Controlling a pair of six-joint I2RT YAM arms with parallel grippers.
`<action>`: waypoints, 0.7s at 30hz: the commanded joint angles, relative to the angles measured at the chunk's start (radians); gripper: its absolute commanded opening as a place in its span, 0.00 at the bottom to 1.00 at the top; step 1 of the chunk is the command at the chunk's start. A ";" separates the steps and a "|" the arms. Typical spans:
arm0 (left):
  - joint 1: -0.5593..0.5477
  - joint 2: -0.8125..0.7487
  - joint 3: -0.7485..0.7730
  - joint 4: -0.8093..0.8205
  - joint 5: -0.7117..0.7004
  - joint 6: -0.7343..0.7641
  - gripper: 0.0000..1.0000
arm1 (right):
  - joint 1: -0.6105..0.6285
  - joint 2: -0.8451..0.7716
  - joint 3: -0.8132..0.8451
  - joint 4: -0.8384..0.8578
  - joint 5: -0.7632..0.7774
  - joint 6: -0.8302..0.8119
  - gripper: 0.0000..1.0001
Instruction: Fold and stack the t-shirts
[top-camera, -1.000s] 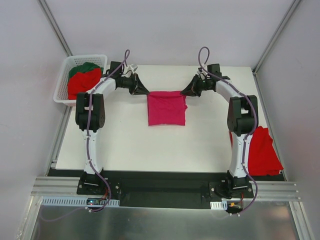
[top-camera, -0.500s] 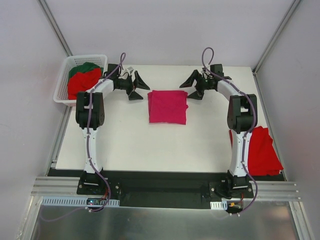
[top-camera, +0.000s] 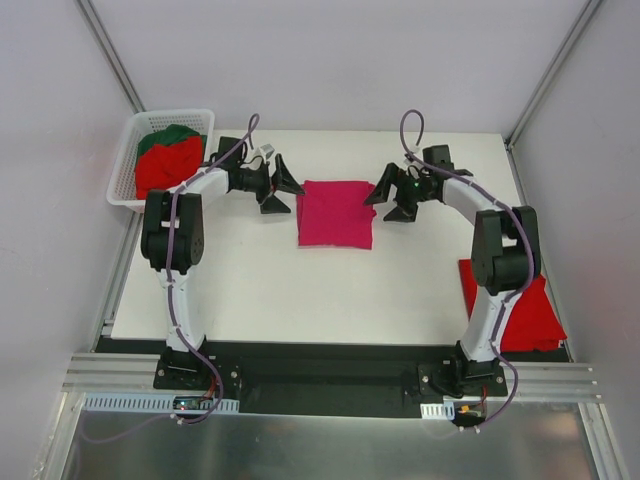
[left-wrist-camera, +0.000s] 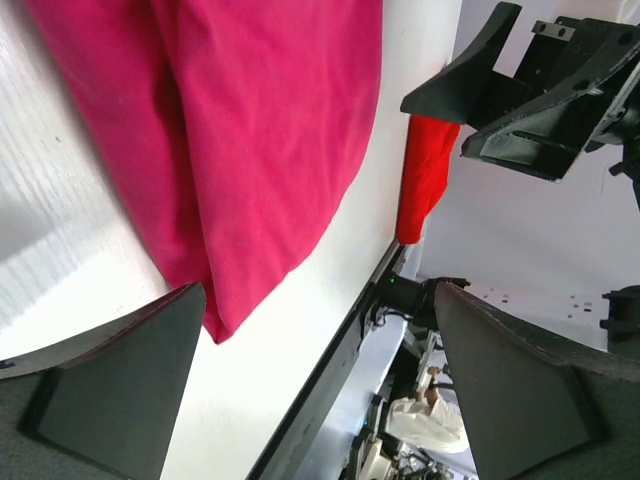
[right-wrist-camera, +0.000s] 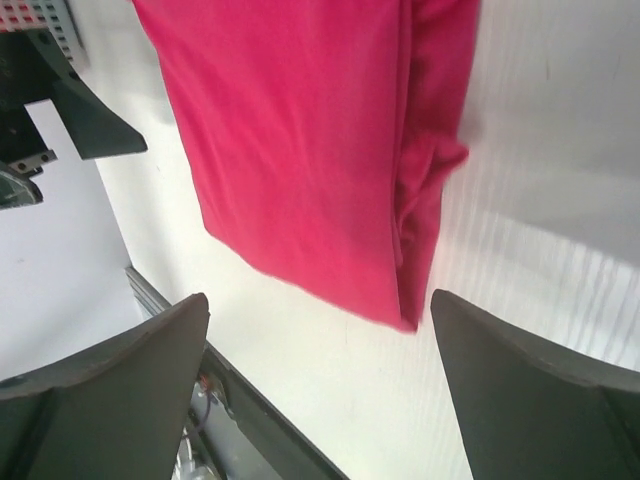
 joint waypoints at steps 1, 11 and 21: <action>-0.008 -0.054 -0.077 0.004 0.015 0.068 0.99 | 0.006 -0.097 -0.107 0.030 0.034 -0.045 0.96; -0.005 0.058 -0.017 0.013 0.030 0.052 0.99 | 0.004 -0.037 -0.199 0.228 -0.056 0.064 0.96; -0.006 0.122 0.126 0.021 0.061 -0.021 0.99 | -0.002 -0.040 -0.077 0.165 -0.026 0.070 0.96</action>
